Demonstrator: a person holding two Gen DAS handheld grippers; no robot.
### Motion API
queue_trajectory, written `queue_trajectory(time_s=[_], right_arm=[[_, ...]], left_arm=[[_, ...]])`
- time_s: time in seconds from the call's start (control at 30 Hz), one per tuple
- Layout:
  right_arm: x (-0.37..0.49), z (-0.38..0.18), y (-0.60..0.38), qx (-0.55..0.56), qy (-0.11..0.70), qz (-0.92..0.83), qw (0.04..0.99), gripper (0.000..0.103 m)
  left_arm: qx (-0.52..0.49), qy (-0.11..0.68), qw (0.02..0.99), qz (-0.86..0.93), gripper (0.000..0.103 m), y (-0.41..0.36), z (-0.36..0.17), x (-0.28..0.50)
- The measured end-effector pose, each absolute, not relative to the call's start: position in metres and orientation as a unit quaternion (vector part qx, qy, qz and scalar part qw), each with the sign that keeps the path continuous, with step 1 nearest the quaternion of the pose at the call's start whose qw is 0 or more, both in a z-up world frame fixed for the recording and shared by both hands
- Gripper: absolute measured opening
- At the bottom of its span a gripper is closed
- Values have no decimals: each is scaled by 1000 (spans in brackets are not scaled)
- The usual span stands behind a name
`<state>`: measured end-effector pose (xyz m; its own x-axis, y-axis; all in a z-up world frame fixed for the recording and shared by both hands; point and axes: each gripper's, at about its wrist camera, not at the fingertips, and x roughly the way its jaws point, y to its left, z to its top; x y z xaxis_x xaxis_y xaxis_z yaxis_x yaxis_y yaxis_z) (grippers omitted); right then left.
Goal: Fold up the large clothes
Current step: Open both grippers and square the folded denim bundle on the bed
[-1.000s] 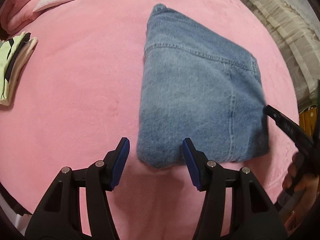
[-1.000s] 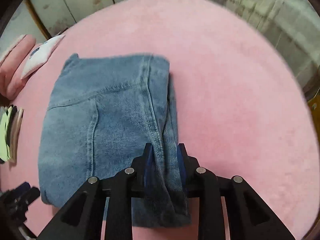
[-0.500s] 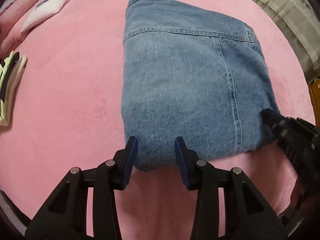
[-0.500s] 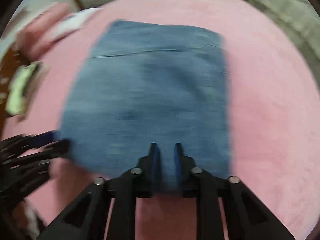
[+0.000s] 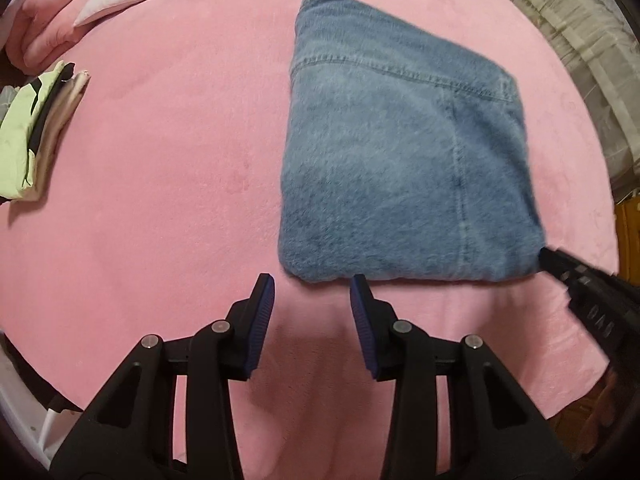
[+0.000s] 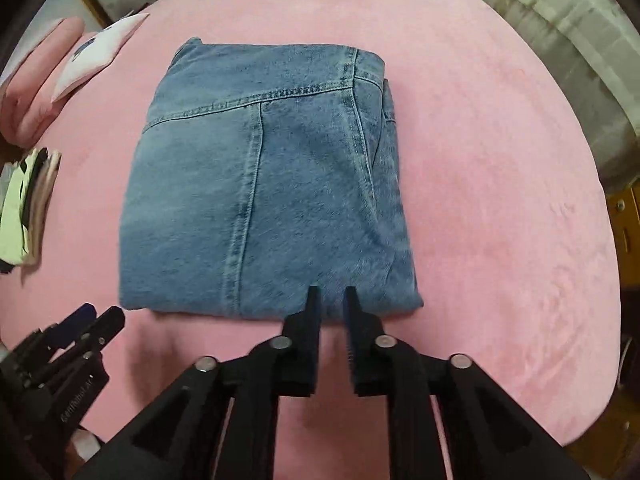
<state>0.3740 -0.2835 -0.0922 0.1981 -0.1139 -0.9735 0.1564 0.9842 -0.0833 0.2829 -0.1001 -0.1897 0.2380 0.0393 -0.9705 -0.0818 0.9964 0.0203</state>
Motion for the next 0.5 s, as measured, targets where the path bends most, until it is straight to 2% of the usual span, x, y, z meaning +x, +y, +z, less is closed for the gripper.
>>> queue_trajectory(time_s=[0.03,0.1,0.17,0.23,0.3,0.5], right_arm=[[373,-88,-283,25,631,-90,770,25],[382,-90,-272,38,636,-92,765,42],[384,-83,-267,38,637,-97,764,47],[384,-72,-262,34,634,-99,766,54],[385,-61,-258,33,630,-97,770,67],[394,-41,-246,24,624,-88,776,81]], left_arm=[[-22,615,787,36,36,-101,-185,285],[-30,614,788,33,36,-102,-176,290],[-31,613,789,34,37,-100,-165,291],[-29,611,790,36,47,-99,-157,296],[-29,607,794,36,52,-98,-150,299],[-27,614,788,32,55,-100,-142,309]])
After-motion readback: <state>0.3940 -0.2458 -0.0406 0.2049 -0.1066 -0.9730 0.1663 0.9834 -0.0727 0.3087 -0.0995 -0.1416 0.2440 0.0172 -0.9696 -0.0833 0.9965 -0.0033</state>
